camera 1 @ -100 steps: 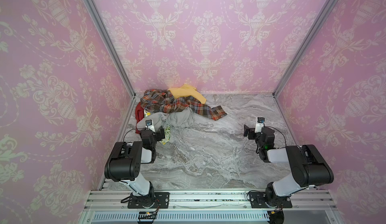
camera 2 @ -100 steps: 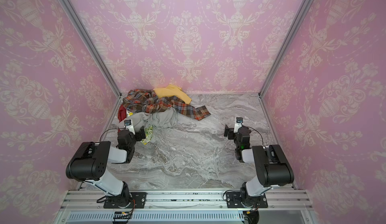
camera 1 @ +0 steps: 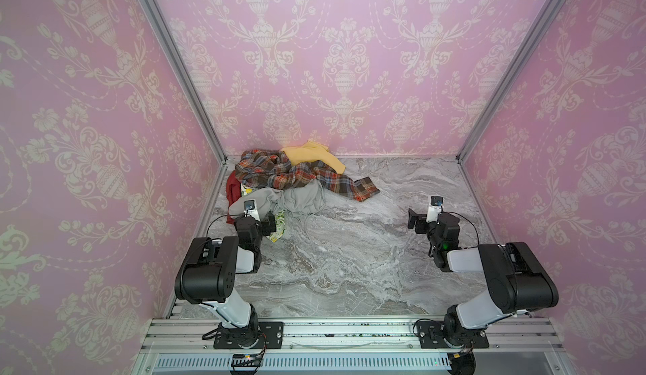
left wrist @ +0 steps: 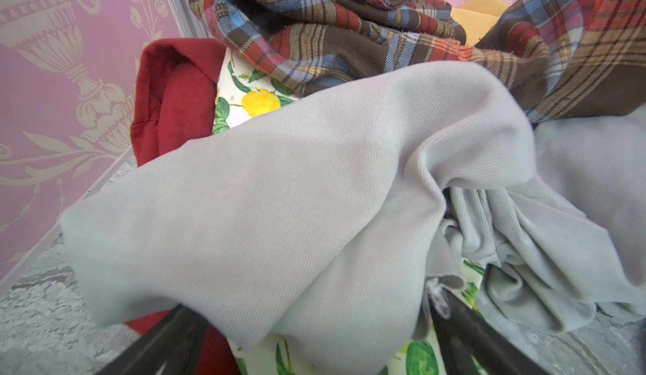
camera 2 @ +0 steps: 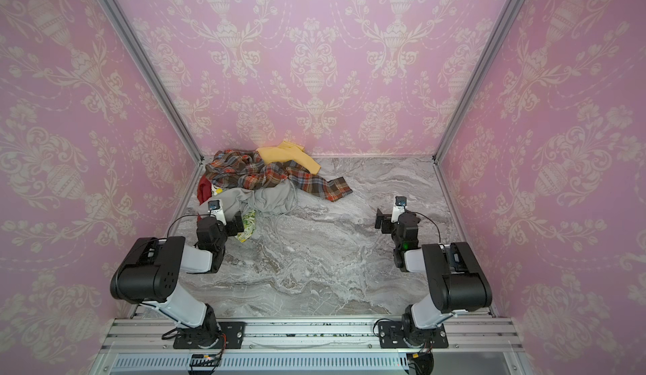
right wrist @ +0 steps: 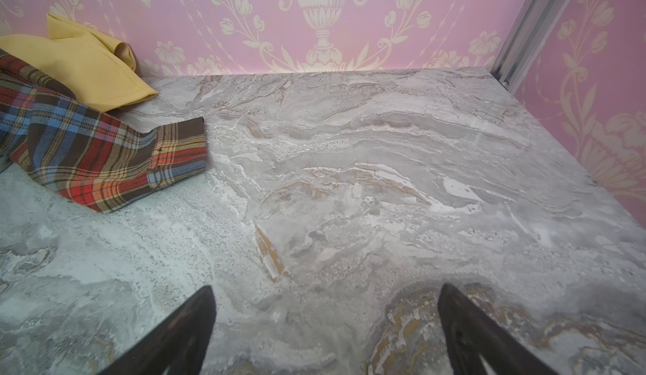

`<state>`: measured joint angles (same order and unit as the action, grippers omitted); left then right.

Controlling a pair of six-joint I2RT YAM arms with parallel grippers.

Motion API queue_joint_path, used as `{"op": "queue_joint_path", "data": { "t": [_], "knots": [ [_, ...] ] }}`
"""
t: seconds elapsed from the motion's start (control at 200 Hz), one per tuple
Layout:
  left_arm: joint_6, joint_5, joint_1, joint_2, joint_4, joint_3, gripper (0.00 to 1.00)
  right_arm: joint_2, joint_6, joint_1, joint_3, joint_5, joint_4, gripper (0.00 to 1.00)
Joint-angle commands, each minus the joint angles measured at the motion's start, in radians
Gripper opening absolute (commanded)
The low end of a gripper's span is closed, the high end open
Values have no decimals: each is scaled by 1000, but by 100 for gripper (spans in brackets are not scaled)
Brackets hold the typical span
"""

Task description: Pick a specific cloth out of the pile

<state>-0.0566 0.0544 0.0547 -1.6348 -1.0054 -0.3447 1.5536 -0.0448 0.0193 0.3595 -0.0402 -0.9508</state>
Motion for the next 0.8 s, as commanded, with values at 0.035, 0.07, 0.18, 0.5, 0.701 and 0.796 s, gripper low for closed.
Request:
{"op": "queue_joint_path", "data": {
  "t": [0.035,0.07,0.18,0.5,0.701,0.796],
  "knots": [
    [29,-25,-9,2,1,-14,99,-7,3,-1,-1,10,-9,100],
    [27,-23,-7,0,1,-14,99,-6,3,0,-1,8,-9,100],
    [26,-16,-7,1,-1,-13,99,-6,-1,-1,0,4,-6,100],
    [20,-3,-7,0,-2,-13,99,-7,-1,-2,2,5,-3,100],
    [18,1,-7,0,-1,-14,99,-6,-1,-1,2,4,-3,100],
    [18,0,-7,1,1,-13,99,-7,-1,-1,2,5,-3,100]
  ]
}}
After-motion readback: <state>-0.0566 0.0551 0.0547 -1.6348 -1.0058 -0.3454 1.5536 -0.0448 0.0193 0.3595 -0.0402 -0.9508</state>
